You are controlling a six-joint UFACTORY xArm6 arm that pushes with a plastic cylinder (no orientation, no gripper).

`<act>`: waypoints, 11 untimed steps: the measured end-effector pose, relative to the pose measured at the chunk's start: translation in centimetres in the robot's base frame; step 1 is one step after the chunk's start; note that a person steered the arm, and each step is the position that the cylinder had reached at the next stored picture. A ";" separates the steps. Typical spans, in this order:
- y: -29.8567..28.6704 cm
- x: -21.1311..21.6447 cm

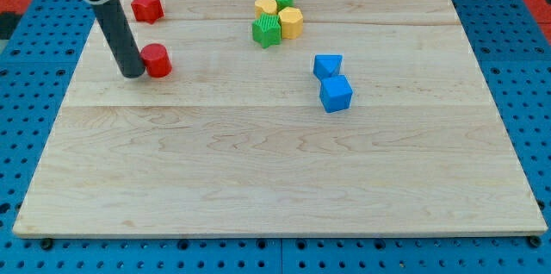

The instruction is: Move the red circle into the red star

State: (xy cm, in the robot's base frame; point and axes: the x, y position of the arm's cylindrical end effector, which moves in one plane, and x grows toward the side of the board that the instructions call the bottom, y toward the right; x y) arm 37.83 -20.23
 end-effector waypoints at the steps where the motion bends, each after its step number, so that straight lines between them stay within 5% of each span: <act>1: 1.1 2.4; 2: 3.0 3.6; 7: 3.6 -8.5; 11: 4.3 -4.3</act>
State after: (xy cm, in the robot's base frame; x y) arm 33.54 -15.96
